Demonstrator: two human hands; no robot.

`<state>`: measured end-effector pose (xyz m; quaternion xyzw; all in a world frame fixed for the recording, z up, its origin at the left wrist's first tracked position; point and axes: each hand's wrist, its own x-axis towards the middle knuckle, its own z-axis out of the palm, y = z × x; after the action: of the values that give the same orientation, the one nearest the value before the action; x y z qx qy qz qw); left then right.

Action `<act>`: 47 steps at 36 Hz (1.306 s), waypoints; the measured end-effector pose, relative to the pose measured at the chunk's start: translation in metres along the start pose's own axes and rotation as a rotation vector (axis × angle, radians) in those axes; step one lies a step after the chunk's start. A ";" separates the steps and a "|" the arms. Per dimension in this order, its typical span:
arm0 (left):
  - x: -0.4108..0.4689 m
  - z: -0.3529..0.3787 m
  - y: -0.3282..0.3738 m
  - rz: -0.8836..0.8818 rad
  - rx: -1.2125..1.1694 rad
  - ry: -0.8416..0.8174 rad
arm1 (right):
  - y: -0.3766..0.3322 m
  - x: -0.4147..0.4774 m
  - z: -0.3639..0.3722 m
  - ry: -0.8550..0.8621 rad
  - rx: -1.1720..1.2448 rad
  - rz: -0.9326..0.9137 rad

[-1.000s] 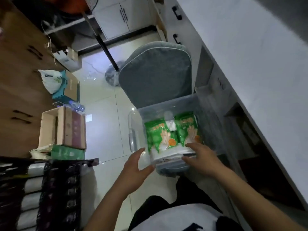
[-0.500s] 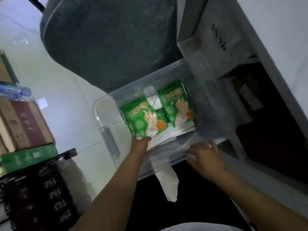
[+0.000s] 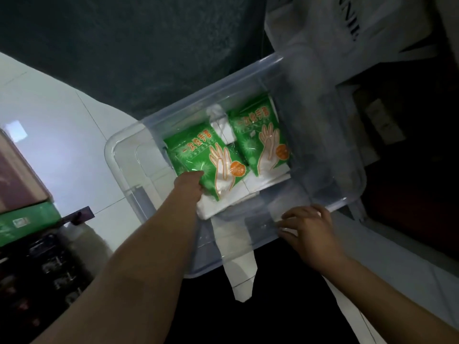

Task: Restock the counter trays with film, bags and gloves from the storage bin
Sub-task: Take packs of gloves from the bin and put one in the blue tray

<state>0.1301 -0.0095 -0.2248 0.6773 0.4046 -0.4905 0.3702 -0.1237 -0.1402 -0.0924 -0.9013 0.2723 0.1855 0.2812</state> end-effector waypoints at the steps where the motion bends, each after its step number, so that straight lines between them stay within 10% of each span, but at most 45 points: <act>1: -0.004 0.000 0.001 -0.004 -0.031 -0.009 | -0.001 0.000 0.000 -0.016 -0.004 0.008; 9: -0.088 -0.023 -0.007 0.161 -0.186 -0.064 | -0.014 0.016 -0.024 -0.225 0.005 0.146; 17: -0.207 -0.070 -0.006 0.323 -0.045 -0.343 | -0.046 0.042 -0.113 -0.046 0.773 0.297; 27: -0.312 -0.066 0.007 0.559 0.018 -0.673 | -0.048 0.009 -0.215 -0.222 1.349 0.152; 47: -0.420 0.112 0.031 0.691 0.267 -1.008 | 0.063 -0.093 -0.313 0.478 1.453 0.314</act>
<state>0.0368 -0.1997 0.1555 0.4948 -0.1268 -0.6480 0.5649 -0.1773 -0.3380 0.1689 -0.4577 0.5030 -0.2010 0.7051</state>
